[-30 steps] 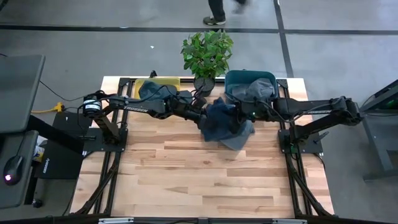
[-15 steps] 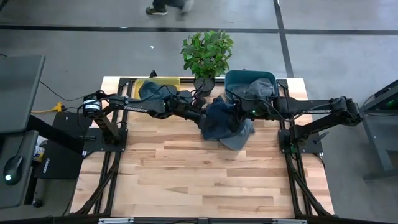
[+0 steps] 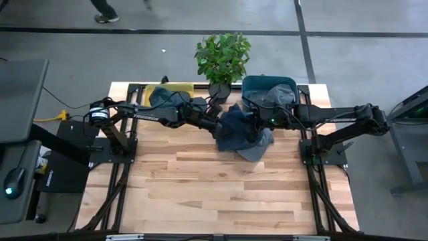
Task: Pick & Place hat
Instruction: Put the right black cap into the yellow bin
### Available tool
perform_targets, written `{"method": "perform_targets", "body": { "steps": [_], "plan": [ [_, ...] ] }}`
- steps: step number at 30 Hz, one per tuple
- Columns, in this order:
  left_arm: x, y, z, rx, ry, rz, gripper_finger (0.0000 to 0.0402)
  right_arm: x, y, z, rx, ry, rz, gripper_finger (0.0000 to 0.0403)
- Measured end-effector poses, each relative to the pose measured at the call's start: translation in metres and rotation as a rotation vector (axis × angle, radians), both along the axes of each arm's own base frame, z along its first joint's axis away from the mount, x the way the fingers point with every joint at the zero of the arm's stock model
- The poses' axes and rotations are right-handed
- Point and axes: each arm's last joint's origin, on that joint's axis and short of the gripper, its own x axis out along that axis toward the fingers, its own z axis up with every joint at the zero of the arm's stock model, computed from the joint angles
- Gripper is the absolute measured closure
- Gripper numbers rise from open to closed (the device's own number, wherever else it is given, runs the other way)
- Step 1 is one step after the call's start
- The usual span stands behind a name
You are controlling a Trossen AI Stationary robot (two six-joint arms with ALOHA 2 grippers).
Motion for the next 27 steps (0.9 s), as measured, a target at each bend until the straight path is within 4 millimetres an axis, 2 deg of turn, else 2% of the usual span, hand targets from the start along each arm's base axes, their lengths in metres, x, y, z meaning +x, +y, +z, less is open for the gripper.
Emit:
{"method": "perform_targets", "body": {
  "steps": [4,7,16,21,27],
  "plan": [
    [0.0,0.0,0.0,-0.002,0.0,-0.005,0.0398,0.0,0.0,0.0,-0.02,0.009,0.019,0.0391],
    [0.0,0.0,0.0,-0.003,0.0,-0.006,0.0399,0.0,0.0,0.0,-0.021,0.011,0.018,0.0366],
    [0.0,0.0,0.0,-0.009,0.001,-0.014,0.04,-0.005,0.001,0.002,-0.006,0.015,0.018,0.0246],
    [0.0,-0.001,0.0,-0.011,0.005,-0.022,0.0401,-0.025,0.001,0.008,0.013,0.047,-0.01,0.0196],
    [-0.008,-0.002,0.01,-0.006,0.016,-0.017,0.0401,-0.057,0.003,0.018,0.048,0.07,-0.064,0.0186]
  ]
}}
